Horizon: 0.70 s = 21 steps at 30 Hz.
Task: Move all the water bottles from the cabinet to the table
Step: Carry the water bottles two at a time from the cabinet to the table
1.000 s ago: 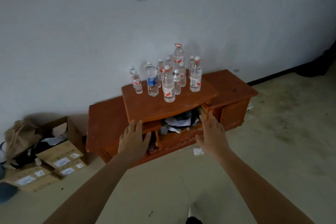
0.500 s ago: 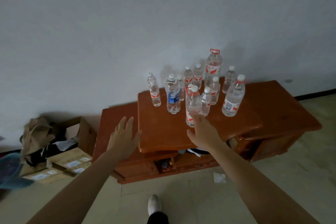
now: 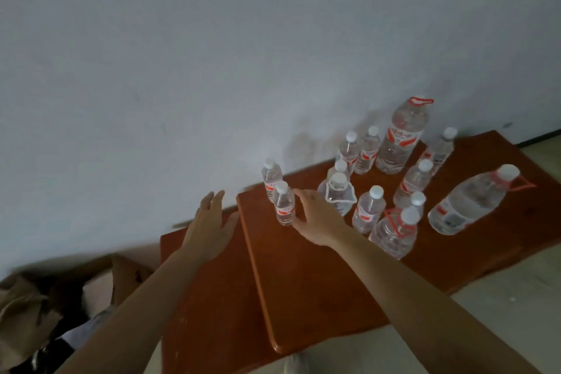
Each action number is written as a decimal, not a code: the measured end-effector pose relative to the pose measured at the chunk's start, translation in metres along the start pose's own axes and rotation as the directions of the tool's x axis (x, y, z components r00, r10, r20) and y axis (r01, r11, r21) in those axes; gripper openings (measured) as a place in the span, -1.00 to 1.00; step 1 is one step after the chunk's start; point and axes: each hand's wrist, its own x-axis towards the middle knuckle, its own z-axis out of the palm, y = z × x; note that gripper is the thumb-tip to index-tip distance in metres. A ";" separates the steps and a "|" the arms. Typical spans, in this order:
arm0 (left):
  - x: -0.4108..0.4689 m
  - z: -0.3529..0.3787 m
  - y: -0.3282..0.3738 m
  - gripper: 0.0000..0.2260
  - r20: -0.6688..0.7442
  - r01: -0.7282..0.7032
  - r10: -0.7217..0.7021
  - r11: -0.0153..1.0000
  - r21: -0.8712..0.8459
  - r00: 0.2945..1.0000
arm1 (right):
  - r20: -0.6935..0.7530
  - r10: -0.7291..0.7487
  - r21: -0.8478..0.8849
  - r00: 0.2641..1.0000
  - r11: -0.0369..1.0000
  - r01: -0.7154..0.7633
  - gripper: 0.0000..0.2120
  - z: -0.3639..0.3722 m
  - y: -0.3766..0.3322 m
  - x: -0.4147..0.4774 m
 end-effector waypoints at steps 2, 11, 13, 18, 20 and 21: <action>0.016 -0.004 -0.001 -0.40 -0.013 -0.021 0.021 0.999 -0.034 1.000 | -0.051 0.019 -0.002 0.999 1.000 -0.020 -0.31 0.003 -0.007 0.021; 0.133 0.032 -0.022 -0.39 0.111 -0.062 0.070 0.995 -0.073 0.991 | -0.130 0.039 0.145 0.991 0.989 -0.020 -0.60 0.069 0.009 0.083; 0.169 0.043 -0.008 -0.38 0.105 -0.099 0.108 0.991 -0.088 0.989 | -0.178 0.068 0.154 0.982 0.987 -0.040 -0.66 0.078 0.018 0.074; 0.232 0.088 0.033 -0.34 0.201 -0.066 0.102 0.982 -0.178 0.974 | -0.120 0.135 0.268 0.984 0.958 -0.098 -0.46 0.094 0.048 0.039; 0.240 0.107 0.042 -0.49 0.184 -0.010 0.069 0.953 -0.302 0.981 | -0.071 0.170 0.298 0.983 0.944 -0.142 -0.43 0.095 0.060 0.026; 0.239 0.114 0.044 -0.59 0.143 0.004 0.050 0.935 -0.355 0.988 | -0.049 0.182 0.299 0.982 0.941 -0.159 -0.43 0.096 0.065 0.021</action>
